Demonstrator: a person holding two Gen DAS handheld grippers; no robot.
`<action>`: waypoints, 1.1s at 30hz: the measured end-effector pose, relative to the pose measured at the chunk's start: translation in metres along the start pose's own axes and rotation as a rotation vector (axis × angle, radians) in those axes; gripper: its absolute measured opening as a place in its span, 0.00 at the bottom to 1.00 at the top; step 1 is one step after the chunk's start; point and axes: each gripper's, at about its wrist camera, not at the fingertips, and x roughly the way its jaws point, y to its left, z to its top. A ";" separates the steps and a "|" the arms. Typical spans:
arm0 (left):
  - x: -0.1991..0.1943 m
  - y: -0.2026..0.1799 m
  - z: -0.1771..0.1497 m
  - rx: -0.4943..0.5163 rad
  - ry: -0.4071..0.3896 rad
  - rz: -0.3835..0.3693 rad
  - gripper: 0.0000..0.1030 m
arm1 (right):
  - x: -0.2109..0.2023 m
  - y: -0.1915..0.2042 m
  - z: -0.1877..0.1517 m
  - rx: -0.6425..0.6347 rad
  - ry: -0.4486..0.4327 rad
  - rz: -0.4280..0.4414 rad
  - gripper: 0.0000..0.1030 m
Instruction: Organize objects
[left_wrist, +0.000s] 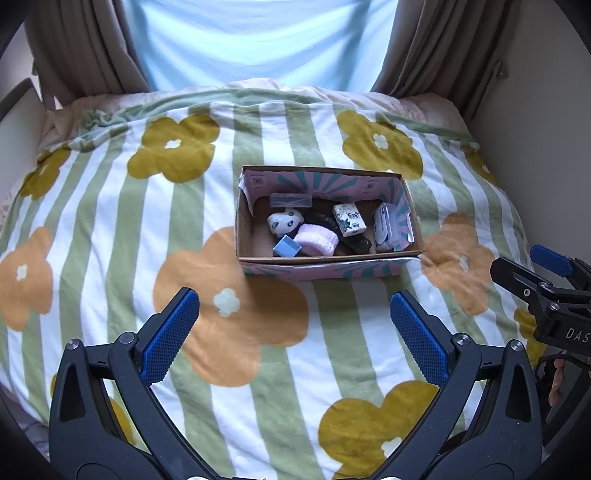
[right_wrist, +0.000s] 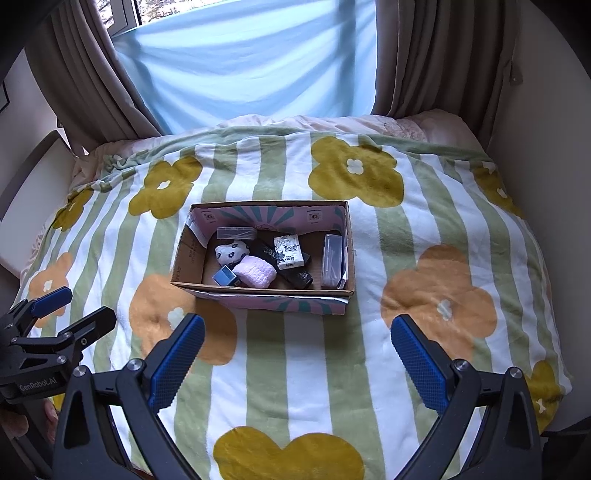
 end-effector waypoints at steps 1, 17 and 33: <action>-0.001 0.000 0.000 0.002 -0.003 0.003 1.00 | 0.000 0.000 0.000 0.000 0.000 0.000 0.98; 0.000 0.000 -0.003 0.003 0.001 -0.007 1.00 | -0.002 -0.003 0.004 -0.014 -0.007 -0.010 0.98; 0.002 -0.001 -0.004 0.020 0.013 -0.013 1.00 | -0.003 -0.003 0.004 -0.016 -0.011 -0.008 0.98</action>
